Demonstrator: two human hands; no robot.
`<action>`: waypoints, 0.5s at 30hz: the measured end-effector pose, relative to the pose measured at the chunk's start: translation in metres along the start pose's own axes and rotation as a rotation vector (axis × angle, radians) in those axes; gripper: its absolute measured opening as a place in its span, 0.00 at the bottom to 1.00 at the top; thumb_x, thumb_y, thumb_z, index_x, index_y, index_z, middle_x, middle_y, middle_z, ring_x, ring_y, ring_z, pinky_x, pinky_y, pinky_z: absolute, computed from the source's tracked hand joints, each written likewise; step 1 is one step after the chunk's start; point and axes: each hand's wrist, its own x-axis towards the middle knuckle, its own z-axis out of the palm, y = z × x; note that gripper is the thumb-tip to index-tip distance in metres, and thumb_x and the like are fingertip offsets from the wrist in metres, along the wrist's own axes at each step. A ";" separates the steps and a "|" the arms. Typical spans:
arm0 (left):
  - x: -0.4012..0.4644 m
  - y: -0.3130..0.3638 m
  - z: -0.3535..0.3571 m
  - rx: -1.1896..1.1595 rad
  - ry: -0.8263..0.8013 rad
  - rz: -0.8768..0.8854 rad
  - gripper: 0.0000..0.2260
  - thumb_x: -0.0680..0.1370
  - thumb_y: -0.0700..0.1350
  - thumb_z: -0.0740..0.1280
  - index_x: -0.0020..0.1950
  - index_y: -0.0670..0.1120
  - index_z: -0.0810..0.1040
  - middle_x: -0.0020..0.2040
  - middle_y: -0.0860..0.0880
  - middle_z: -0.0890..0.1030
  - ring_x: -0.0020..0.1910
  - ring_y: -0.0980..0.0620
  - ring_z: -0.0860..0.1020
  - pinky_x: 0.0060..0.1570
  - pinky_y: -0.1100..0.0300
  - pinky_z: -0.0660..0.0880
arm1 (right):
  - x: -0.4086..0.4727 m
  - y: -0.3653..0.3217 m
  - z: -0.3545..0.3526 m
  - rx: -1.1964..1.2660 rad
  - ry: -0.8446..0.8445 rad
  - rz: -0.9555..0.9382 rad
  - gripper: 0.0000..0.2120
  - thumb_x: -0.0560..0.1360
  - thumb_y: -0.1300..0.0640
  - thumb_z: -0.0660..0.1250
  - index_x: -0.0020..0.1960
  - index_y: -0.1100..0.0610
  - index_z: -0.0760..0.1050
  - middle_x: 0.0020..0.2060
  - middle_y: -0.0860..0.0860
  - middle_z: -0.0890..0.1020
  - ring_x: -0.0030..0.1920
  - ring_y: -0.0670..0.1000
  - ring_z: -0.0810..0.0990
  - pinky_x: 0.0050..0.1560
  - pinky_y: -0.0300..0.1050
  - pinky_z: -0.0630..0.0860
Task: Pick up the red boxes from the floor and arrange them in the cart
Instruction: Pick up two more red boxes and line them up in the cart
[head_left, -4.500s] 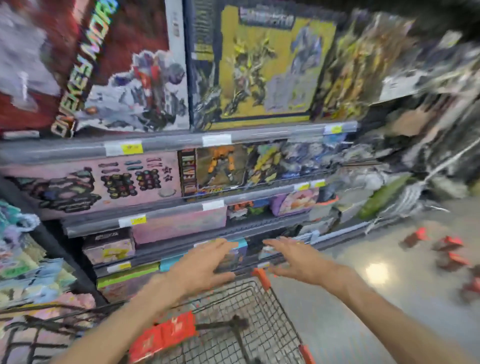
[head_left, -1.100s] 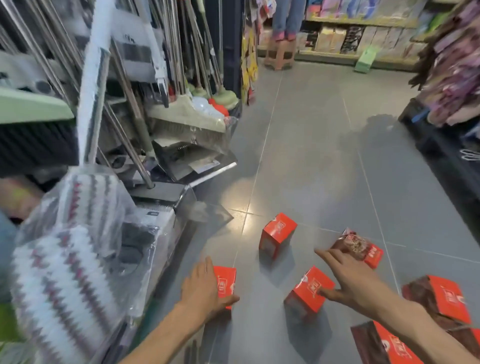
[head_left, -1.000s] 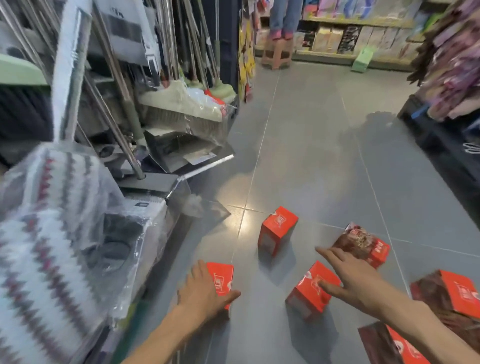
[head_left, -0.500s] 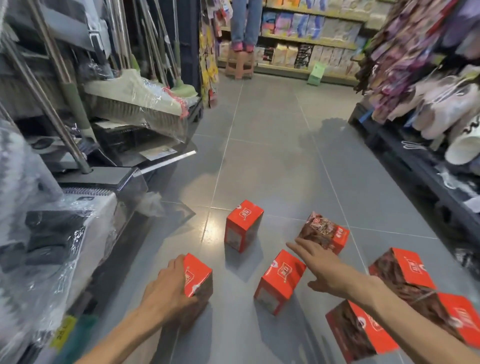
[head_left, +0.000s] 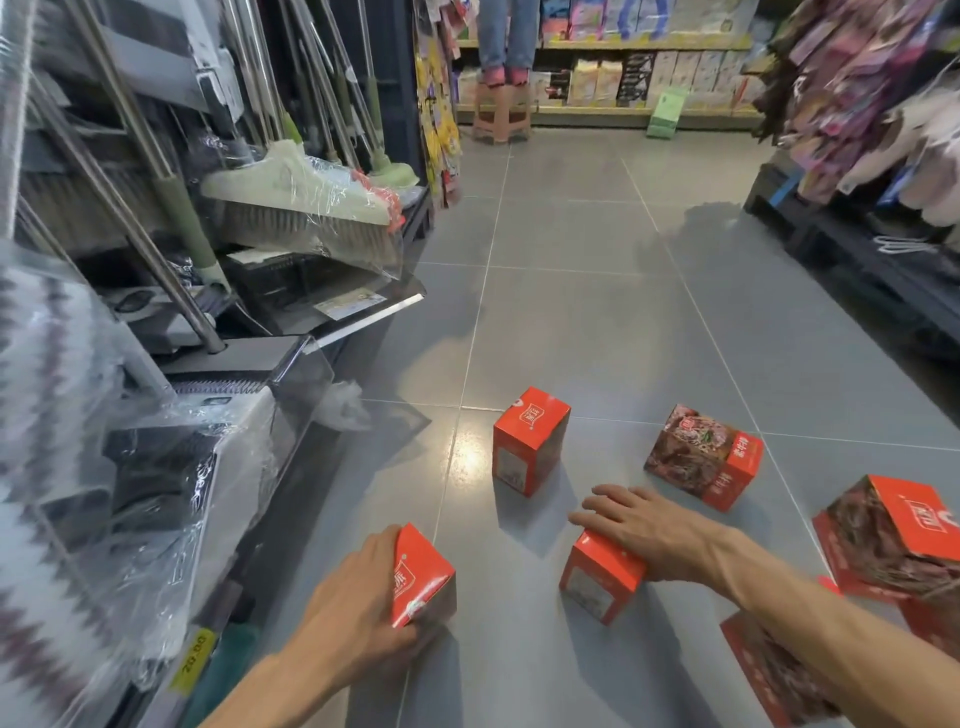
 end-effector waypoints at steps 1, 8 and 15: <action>0.000 -0.002 0.000 -0.002 -0.009 0.003 0.42 0.67 0.68 0.68 0.74 0.58 0.53 0.63 0.57 0.72 0.58 0.53 0.74 0.54 0.54 0.73 | 0.002 0.002 0.004 0.018 0.020 0.006 0.48 0.68 0.47 0.78 0.78 0.44 0.51 0.73 0.49 0.67 0.74 0.57 0.64 0.67 0.56 0.71; 0.024 0.003 -0.012 0.049 -0.015 0.056 0.40 0.66 0.67 0.68 0.73 0.59 0.55 0.63 0.58 0.71 0.58 0.52 0.74 0.52 0.52 0.73 | -0.004 0.009 -0.024 0.261 0.175 0.227 0.48 0.64 0.25 0.68 0.75 0.50 0.61 0.58 0.48 0.74 0.56 0.52 0.76 0.59 0.48 0.72; 0.029 0.068 -0.128 0.028 -0.005 0.084 0.43 0.65 0.60 0.70 0.75 0.57 0.52 0.65 0.57 0.70 0.60 0.51 0.72 0.50 0.53 0.72 | -0.059 0.020 -0.159 0.426 0.231 0.335 0.47 0.64 0.28 0.67 0.75 0.49 0.59 0.57 0.49 0.74 0.57 0.53 0.77 0.57 0.52 0.75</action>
